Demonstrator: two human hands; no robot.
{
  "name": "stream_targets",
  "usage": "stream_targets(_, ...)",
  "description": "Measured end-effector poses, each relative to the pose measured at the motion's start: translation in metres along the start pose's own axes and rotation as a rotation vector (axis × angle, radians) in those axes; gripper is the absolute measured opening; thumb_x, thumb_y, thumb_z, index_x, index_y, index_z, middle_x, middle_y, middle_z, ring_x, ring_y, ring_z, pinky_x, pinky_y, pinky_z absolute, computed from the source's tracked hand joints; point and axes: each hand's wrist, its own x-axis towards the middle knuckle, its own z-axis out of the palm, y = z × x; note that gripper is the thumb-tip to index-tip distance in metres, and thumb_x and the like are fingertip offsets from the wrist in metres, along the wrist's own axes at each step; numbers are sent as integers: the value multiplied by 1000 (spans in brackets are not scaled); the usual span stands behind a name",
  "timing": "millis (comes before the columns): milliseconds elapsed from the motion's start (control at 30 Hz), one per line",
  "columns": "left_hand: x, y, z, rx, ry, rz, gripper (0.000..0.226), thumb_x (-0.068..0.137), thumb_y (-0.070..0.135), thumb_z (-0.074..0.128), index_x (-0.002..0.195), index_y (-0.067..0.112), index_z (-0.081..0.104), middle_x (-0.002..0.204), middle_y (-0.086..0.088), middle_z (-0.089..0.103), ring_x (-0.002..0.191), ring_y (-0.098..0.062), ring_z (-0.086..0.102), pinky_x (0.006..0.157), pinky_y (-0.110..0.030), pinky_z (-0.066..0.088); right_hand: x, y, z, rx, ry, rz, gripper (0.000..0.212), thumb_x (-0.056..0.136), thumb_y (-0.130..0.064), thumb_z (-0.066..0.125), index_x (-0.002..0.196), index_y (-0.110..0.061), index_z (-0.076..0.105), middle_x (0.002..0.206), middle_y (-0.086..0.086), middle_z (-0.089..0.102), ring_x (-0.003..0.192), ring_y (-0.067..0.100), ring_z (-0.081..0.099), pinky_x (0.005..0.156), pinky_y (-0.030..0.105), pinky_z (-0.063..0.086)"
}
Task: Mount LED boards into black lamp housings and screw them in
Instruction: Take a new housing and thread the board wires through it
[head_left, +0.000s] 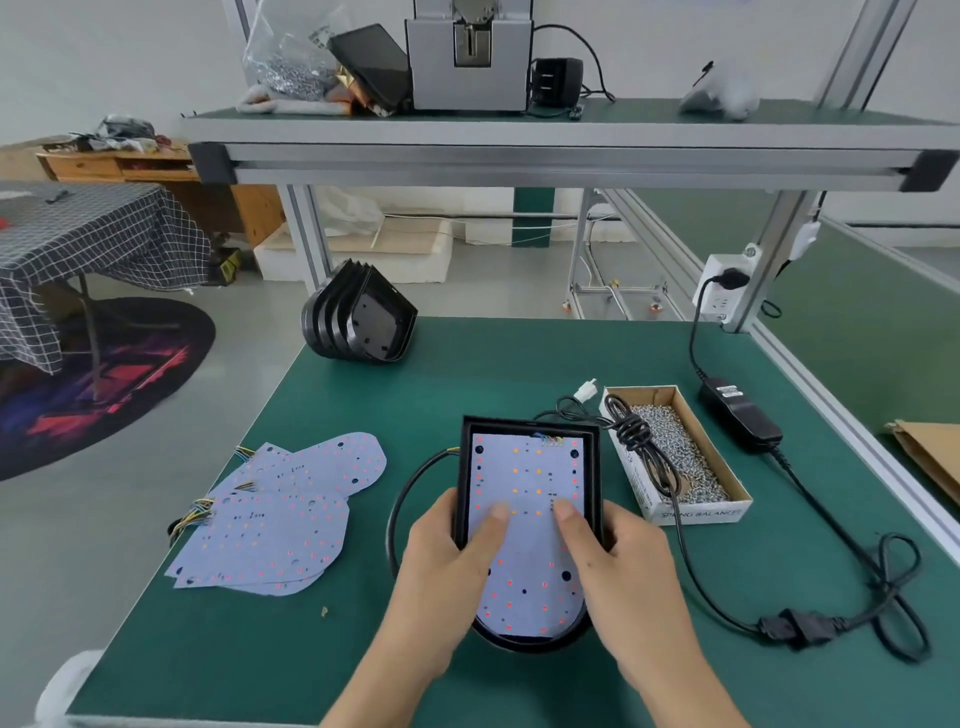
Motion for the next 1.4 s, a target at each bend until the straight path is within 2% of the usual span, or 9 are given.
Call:
stream_targets(100, 6, -1, -2, 44, 140, -2, 45, 89, 65, 59, 63, 29, 50, 58, 9, 47, 55, -11, 43, 51, -17, 41, 1, 1, 3, -55, -45, -5, 36, 97, -54, 60, 85, -22, 71, 71, -3, 70, 62, 15, 55, 63, 40, 50)
stream_targets(167, 8, -3, -2, 90, 232, -13, 55, 94, 59, 63, 55, 30, 36, 57, 11, 26, 52, -13, 23, 43, -14, 24, 2, 3, 5, -84, -57, -4, 35, 100, -49, 60, 89, -19, 72, 80, 0, 74, 73, 23, 64, 75, 43, 56)
stream_targets(367, 9, -6, -1, 93, 339, 6, 59, 93, 51, 71, 54, 26, 33, 55, 11, 24, 50, -13, 21, 42, -16, 22, 0, -1, 7, -141, -45, -42, 29, 101, -46, 56, 76, -34, 66, 67, -18, 67, 64, 9, 58, 62, 31, 48)
stream_targets(533, 1, -5, 5, 152, 332, 91, 58, 80, 64, 65, 62, 16, 37, 53, 12, 30, 52, -14, 26, 44, -21, 27, 4, -19, 5, -131, 97, -47, 47, 90, -74, 53, 62, -37, 50, 51, -13, 47, 51, 9, 43, 54, 33, 34)
stream_targets(633, -4, -5, 8, 142, 333, 109, 61, 78, 65, 64, 67, 10, 42, 55, 9, 33, 53, -13, 28, 45, -18, 33, 14, -23, 8, -94, 175, -58, 56, 95, -61, 62, 58, -26, 38, 49, -12, 43, 51, 11, 37, 54, 33, 30)
stream_targets(800, -8, -3, 7, 124, 357, 67, 56, 89, 52, 73, 61, 17, 38, 55, 9, 32, 52, -15, 27, 45, -21, 30, 15, -23, 9, -89, 164, -120, 49, 99, -52, 58, 58, -34, 41, 50, -10, 38, 52, 13, 33, 51, 24, 25)
stream_targets(933, -10, -3, 7, 134, 377, 44, 57, 92, 48, 73, 56, 24, 36, 53, 12, 28, 51, -13, 26, 45, -22, 30, 13, -20, 13, -90, 169, -123, 54, 102, -49, 58, 61, -26, 32, 51, -9, 39, 53, 13, 34, 54, 32, 26)
stream_targets(1167, -8, -1, 6, 119, 400, 22, 58, 89, 49, 73, 52, 25, 36, 51, 12, 26, 49, -13, 22, 42, -19, 23, 10, -9, 15, -45, 82, -157, 22, 97, -45, 68, 78, -35, 61, 73, -20, 66, 67, 7, 58, 62, 25, 40)
stream_targets(1400, -5, -5, 7, 124, 379, 8, 63, 90, 47, 77, 50, 27, 33, 52, 13, 22, 51, -14, 19, 43, -19, 20, 12, -3, 13, 79, 58, -97, 22, 88, -54, 63, 90, -34, 71, 79, -12, 72, 68, 8, 61, 67, 35, 51)
